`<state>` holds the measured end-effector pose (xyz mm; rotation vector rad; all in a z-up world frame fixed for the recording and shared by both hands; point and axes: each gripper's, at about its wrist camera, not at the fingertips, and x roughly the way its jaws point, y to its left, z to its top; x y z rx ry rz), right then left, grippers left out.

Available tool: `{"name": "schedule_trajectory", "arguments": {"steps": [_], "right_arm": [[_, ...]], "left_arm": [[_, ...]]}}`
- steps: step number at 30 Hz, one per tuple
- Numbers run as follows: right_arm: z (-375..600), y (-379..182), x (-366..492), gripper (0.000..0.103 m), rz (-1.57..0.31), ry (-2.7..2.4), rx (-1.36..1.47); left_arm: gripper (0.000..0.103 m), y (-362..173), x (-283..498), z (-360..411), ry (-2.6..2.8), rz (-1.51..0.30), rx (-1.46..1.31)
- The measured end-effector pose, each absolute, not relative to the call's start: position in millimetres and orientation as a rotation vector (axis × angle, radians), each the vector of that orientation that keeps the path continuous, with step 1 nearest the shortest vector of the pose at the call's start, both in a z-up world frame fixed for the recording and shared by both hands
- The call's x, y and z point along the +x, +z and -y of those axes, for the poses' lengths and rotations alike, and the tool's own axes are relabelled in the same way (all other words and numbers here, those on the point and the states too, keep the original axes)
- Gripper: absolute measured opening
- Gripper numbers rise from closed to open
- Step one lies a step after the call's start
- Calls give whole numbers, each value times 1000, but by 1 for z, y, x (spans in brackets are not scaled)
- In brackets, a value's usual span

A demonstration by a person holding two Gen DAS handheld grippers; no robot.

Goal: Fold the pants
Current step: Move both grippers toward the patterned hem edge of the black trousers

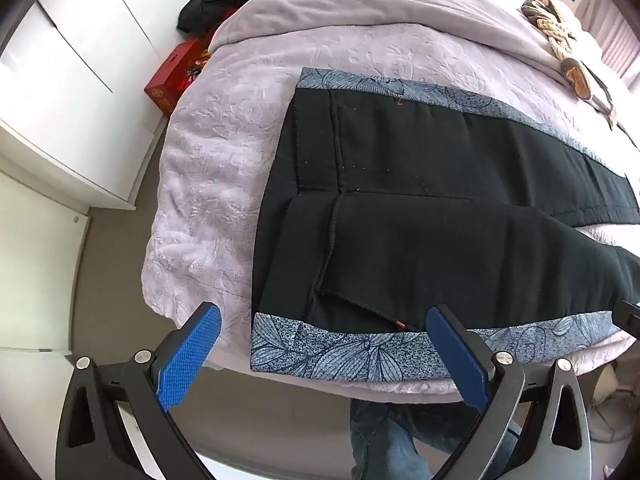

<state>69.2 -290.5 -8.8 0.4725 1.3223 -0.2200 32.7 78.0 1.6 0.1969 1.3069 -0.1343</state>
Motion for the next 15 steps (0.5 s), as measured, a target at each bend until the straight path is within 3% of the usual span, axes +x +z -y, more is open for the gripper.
{"name": "schedule_trajectory", "arguments": {"steps": [15], "right_arm": [[289, -14, 72, 103, -1341, -225, 466]], "left_arm": [[103, -10, 35, -82, -131, -1330, 221]]}}
